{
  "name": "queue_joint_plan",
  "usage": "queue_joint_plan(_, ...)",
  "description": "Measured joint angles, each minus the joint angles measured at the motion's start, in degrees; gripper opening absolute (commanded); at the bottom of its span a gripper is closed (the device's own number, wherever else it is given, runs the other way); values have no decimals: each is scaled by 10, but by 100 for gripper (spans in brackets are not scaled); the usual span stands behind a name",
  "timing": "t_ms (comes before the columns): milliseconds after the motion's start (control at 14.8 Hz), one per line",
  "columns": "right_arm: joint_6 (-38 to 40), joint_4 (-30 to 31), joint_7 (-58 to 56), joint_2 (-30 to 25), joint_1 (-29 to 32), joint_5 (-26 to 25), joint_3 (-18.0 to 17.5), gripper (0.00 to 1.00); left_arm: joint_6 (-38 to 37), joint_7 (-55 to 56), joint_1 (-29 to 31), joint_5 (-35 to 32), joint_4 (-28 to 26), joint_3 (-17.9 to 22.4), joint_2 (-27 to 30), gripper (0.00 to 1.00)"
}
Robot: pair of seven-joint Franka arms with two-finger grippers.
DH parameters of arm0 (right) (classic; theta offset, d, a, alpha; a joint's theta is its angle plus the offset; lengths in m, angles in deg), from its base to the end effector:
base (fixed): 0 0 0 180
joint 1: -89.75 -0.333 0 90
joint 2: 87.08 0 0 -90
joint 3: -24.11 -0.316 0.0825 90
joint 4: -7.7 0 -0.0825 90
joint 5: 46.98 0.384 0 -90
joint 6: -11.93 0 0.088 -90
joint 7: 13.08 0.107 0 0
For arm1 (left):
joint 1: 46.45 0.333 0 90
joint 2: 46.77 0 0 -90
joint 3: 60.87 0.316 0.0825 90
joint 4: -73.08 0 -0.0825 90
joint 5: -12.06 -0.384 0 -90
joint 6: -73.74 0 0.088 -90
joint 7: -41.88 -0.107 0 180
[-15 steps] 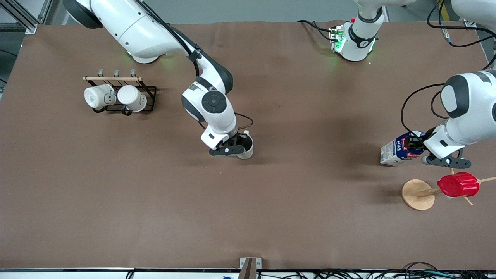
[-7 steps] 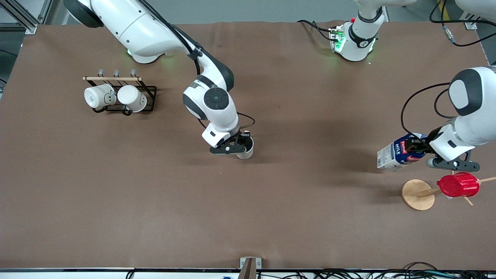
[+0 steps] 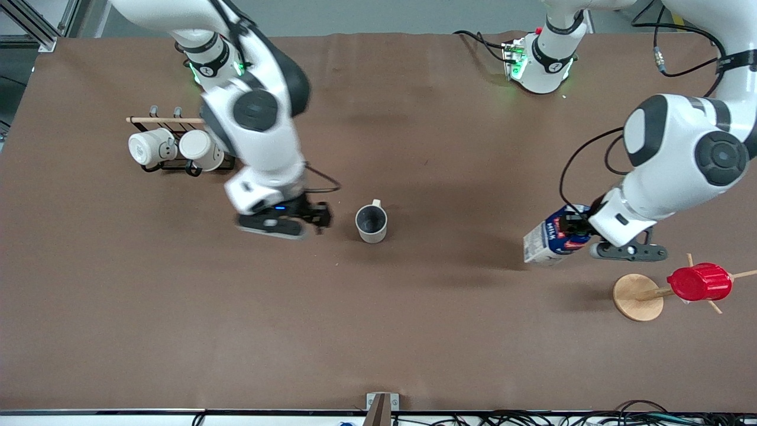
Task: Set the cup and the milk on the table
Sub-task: 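Withdraw the right gripper while the left gripper carries the milk toward the mug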
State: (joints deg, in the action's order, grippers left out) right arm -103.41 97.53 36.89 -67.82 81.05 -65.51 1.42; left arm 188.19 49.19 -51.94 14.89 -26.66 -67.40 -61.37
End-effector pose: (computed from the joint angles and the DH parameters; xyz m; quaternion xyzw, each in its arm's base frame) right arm 0.5965 0.3047 0.4753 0.9870 -0.1161 0.1089 0.0216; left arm 0.6180 -0.1295 0.4292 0.9989 -0.0290 -0.0045 0.0366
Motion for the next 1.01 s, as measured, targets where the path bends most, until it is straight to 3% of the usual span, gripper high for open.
queue_joint_plan(203, 67, -1, -90, -68, 57, 5, 26, 100, -9, 51, -1, 0, 2, -35, 0, 15)
queue_joint_plan(473, 144, -11, -249, -131, 62, 90, 141, 100, -17, 126, -1, -27, 5, -91, -7, 15)
queue_joint_plan(609, 171, -13, -309, -158, 72, 110, 188, 100, -17, 159, -3, -39, 15, -120, -20, 14)
queue_joint_plan(879, 228, -33, -354, -187, 84, 154, 240, 100, -17, 179, -8, -48, 40, -168, -58, 14)
queue_joint_plan(1014, 256, -54, -361, -190, 84, 156, 247, 100, -17, 207, -10, -88, 54, -210, -84, 13)
